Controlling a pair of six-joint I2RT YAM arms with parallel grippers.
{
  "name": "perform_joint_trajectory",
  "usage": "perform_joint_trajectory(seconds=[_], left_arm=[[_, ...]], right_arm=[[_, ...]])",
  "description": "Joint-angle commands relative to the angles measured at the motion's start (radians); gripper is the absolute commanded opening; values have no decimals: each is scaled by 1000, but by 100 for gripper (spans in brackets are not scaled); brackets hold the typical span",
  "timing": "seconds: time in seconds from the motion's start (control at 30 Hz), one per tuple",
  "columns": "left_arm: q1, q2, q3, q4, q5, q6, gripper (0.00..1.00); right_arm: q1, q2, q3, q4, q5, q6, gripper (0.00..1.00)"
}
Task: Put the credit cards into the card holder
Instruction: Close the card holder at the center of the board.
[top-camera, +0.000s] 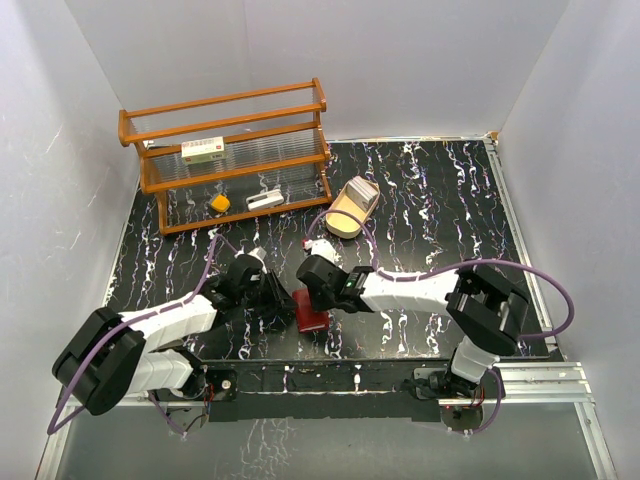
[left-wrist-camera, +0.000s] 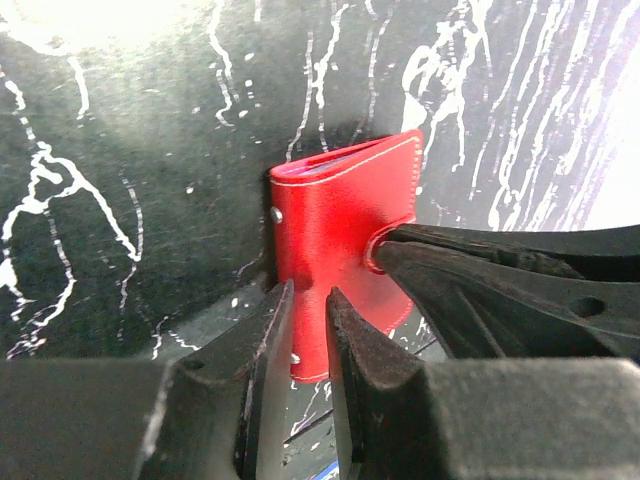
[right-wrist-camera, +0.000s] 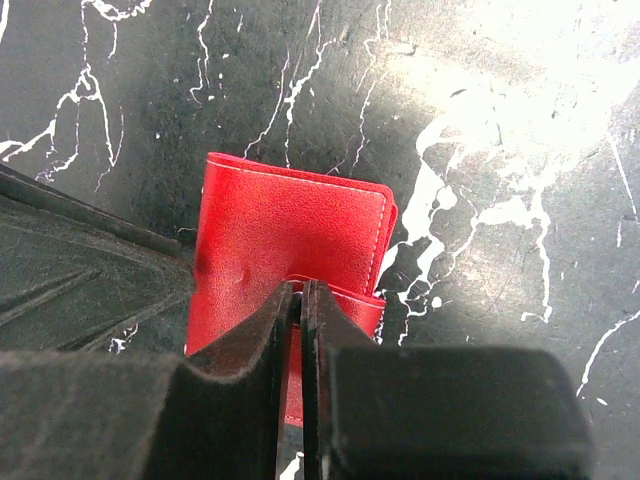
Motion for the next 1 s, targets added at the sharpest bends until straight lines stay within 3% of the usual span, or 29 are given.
perform_joint_trajectory(seconds=[0.0,0.3,0.43,0.53,0.73,0.87,0.97], left_arm=[[4,-16,20,-79,-28,-4,19],[9,-38,26,-94,-24,-11,21],[14,-59,54,-141,-50,13,24],[17,-88,99,-206,-77,33,24],[18,-187,198,-367,-139,91,26],[18,-257,285,-454,-175,132,35],[18,-284,377,-534,-193,175,43]], right_arm=[[18,91,-119,-5,31,0,4],[39,50,-143,44,103,-25,7],[29,38,-15,3,139,-87,13],[21,11,104,-62,184,-121,19],[8,-108,129,-119,202,-135,36],[7,-219,131,-162,226,-126,44],[5,-313,145,-193,258,-116,56]])
